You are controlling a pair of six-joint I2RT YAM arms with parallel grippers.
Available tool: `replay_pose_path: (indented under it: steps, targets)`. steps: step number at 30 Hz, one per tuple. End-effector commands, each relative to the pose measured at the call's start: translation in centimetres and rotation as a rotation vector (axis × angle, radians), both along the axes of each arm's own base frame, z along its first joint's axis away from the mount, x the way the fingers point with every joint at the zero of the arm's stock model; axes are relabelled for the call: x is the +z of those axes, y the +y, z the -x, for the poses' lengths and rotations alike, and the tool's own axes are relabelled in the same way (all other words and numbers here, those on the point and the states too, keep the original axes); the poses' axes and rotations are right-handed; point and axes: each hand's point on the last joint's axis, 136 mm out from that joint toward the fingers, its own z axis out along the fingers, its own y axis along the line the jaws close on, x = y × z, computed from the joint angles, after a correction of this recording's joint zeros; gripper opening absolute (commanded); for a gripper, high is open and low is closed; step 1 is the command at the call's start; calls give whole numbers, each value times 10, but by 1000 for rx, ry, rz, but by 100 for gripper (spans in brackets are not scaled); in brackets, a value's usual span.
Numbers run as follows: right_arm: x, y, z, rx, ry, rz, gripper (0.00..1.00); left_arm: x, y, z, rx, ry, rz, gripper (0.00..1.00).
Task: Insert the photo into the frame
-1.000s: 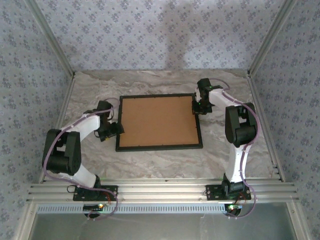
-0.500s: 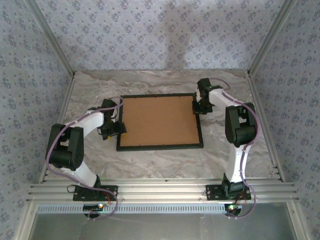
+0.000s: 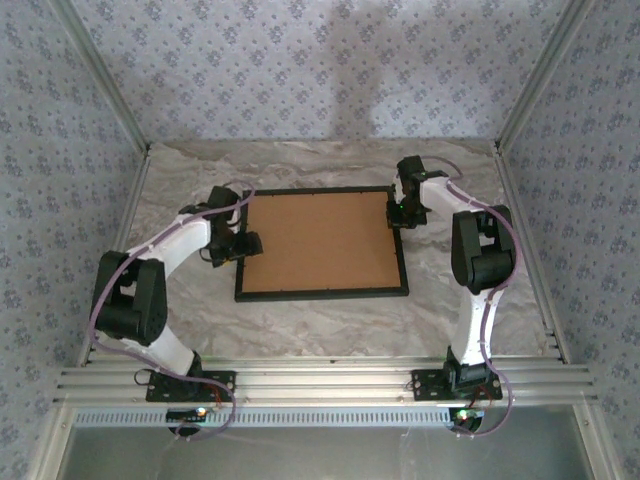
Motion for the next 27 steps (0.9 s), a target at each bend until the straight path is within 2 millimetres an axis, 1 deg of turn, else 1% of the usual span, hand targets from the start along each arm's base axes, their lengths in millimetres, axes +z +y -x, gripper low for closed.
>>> replay_pose_path:
  steps: [1,4,7,12,16,21,27]
  targets:
    - [-2,5,20,15,72,-26,18,11,10,-2,31,-34,5,79]
    - [-1,6,18,16,69,-31,18,7,19,1,62,-26,12,79]
    - [0,7,18,19,68,-31,18,0,23,10,71,-3,10,78]
    - [1,7,16,19,66,-32,18,-19,26,24,68,55,3,78]
    - [1,9,16,23,64,-28,18,-28,26,24,70,66,1,78]
    - [0,9,17,25,68,-27,18,-34,29,24,71,76,-14,78]
    - [-1,9,17,24,70,-27,18,-45,34,31,78,102,-39,78]
